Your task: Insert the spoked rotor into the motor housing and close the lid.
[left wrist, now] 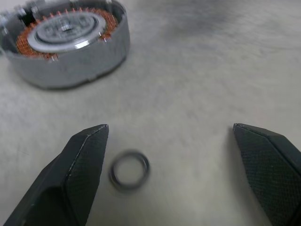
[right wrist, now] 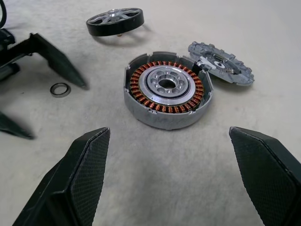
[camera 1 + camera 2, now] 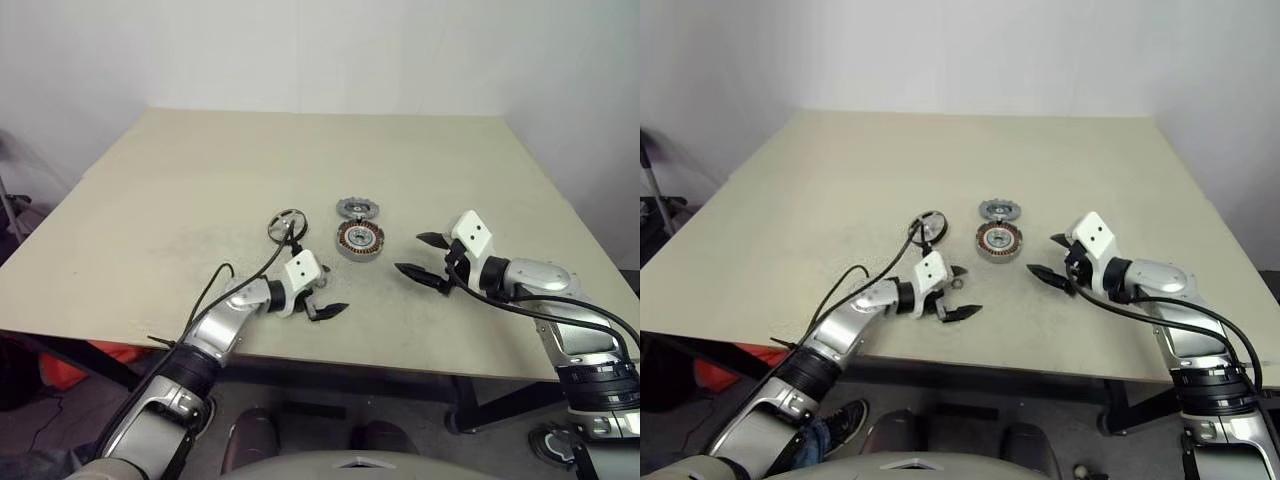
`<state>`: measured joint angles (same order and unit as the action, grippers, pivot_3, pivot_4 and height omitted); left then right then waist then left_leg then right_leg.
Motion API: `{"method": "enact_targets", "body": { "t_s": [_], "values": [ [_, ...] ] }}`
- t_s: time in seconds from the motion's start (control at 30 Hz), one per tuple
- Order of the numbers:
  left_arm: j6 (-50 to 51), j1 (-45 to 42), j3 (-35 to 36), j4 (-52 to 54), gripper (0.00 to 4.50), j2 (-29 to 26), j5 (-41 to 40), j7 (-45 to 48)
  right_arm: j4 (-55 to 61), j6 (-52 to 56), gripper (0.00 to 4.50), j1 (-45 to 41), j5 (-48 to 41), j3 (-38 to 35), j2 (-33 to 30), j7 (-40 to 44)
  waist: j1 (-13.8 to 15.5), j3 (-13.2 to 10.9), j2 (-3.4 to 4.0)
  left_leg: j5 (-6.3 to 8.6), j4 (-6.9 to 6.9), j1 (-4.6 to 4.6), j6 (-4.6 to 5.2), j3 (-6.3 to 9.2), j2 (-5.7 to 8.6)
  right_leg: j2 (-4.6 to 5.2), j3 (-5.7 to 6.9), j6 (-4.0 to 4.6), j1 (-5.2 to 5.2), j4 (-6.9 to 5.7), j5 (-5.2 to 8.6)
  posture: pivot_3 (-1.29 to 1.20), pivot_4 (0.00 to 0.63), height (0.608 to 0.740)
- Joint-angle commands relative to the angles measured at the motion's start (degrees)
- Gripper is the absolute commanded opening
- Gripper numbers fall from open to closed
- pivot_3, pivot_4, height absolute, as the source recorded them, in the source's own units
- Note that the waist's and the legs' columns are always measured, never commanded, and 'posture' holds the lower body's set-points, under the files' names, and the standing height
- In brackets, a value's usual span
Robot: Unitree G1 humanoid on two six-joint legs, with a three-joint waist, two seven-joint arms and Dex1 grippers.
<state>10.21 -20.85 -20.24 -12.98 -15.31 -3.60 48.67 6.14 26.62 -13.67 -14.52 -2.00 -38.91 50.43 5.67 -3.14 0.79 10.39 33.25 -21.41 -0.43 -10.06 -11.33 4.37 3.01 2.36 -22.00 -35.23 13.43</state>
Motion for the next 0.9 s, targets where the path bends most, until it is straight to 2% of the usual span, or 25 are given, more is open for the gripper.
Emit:
{"method": "enact_targets", "body": {
  "t_s": [0.03, 0.37, 0.5, 0.53, 0.6, 0.9],
  "values": [
    [2.28, 1.14, 1.38, 2.07, 4.50, -0.79, -1.23, 0.42, 0.05, -0.79, 4.17, -2.02, -0.52, -0.70, -0.71, 0.22, 0.01, 0.01, 0.01, 0.00, 0.00, 0.00, 0.00, 0.00, 0.00, 0.00, 0.00, 0.00, 0.00, 0.00, 0.00, 0.00, 0.000, 0.740],
    [4.20, 1.83, 2.28, 0.79, 4.50, 1.70, -1.34, -3.13, -1.94, -1.26, 4.17, -3.74, 0.07, 0.19, -0.07, -0.04, 0.05, 0.01, 0.02, -0.02, 0.01, 0.26, -0.03, -0.01, 0.01, 0.01, 0.00, -0.01, 0.29, 0.00, 0.01, 0.00, 0.000, 0.740],
    [4.27, 2.00, 2.31, 1.04, 4.50, 1.47, -0.10, -4.61, -2.55, -1.43, 4.17, -4.27, 0.15, -0.13, 0.03, -0.62, 0.03, 0.02, 0.02, -0.03, 0.01, 0.47, -0.05, 0.00, 0.01, 0.01, 0.00, -0.33, 0.51, 0.00, 0.19, 0.00, 0.000, 0.740],
    [4.18, 1.98, 2.20, 1.01, 4.10, 1.25, 0.25, -4.79, -2.81, -1.54, 4.22, -4.44, 0.27, -0.15, 0.06, -0.81, 0.01, 0.02, 0.02, -0.04, 0.01, 0.48, -0.06, 0.00, 0.00, 0.01, 0.00, -0.37, 0.52, 0.00, 0.22, 0.00, 0.000, 0.740],
    [3.98, 1.92, 2.02, 1.09, 3.62, 0.63, 0.87, -4.89, -3.29, -1.78, 4.22, -4.82, 0.54, -0.12, 0.17, -1.26, -0.10, 0.02, 0.03, -0.04, 0.01, 0.49, -0.07, 0.00, -0.01, 0.00, 0.00, -0.38, 0.53, 0.00, 0.22, 0.00, 0.000, 0.740],
    [3.63, 1.28, 2.64, 1.73, 3.62, -1.42, 1.78, -5.74, -4.26, -2.52, 4.22, -5.70, 1.27, 0.12, 0.77, -2.51, -0.20, 0.02, 0.03, -0.04, -0.08, 0.44, -0.06, 0.00, -0.01, -0.02, 0.00, -0.05, 0.43, 0.03, 0.04, 0.00, 0.000, 0.740]
  ]
}}
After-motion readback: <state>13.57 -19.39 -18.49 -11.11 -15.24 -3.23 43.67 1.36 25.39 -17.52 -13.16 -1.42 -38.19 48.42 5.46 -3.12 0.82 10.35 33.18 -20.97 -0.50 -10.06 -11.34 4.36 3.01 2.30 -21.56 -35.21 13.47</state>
